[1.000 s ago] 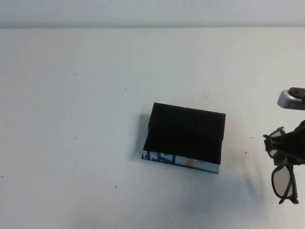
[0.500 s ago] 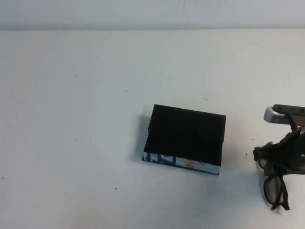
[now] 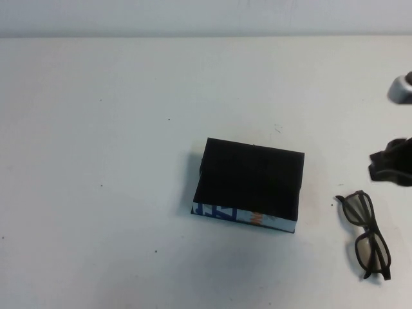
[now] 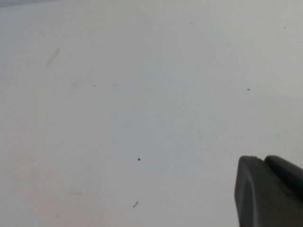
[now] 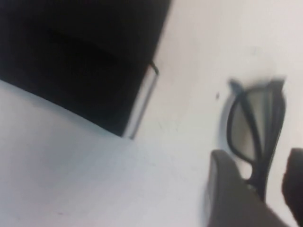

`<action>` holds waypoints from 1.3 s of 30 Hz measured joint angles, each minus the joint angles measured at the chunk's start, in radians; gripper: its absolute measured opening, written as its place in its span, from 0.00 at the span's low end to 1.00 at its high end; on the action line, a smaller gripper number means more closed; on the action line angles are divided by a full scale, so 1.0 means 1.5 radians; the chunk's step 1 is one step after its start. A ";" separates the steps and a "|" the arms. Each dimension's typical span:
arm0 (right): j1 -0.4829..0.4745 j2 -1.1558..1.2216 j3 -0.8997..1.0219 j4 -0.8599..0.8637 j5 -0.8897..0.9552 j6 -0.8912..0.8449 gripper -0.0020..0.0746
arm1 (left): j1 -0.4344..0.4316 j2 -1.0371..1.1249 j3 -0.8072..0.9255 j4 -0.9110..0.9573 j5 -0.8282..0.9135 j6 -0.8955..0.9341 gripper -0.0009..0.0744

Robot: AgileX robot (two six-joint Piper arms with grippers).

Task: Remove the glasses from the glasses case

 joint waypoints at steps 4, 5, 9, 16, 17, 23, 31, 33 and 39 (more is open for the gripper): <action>-0.002 -0.156 0.003 0.002 -0.010 -0.024 0.17 | 0.000 0.000 0.000 0.000 0.000 0.000 0.01; -0.002 -0.195 0.011 0.004 -0.015 -0.034 0.13 | 0.000 0.000 0.000 0.000 0.000 0.000 0.01; -0.002 -0.332 0.069 0.006 -0.033 -0.054 0.03 | 0.000 0.000 0.000 0.000 0.000 0.000 0.01; -0.002 -0.546 0.202 0.011 -0.109 -0.068 0.01 | 0.000 0.000 0.000 0.000 0.000 0.000 0.01; -0.002 -0.572 0.218 0.011 -0.115 -0.068 0.01 | 0.000 0.000 0.000 0.000 0.000 0.000 0.01; -0.002 -0.668 0.276 0.013 -0.115 -0.068 0.01 | 0.000 0.000 0.000 0.000 0.000 0.000 0.01; -0.002 -0.681 0.328 -0.051 -0.084 -0.068 0.01 | 0.000 0.000 0.000 0.000 0.000 0.000 0.01; -0.002 -0.686 0.344 -0.063 -0.097 -0.068 0.01 | 0.000 0.000 0.000 0.000 0.000 0.000 0.01; -0.002 -0.710 0.429 -0.018 -0.253 -0.068 0.01 | 0.000 0.000 0.000 0.000 0.000 0.000 0.01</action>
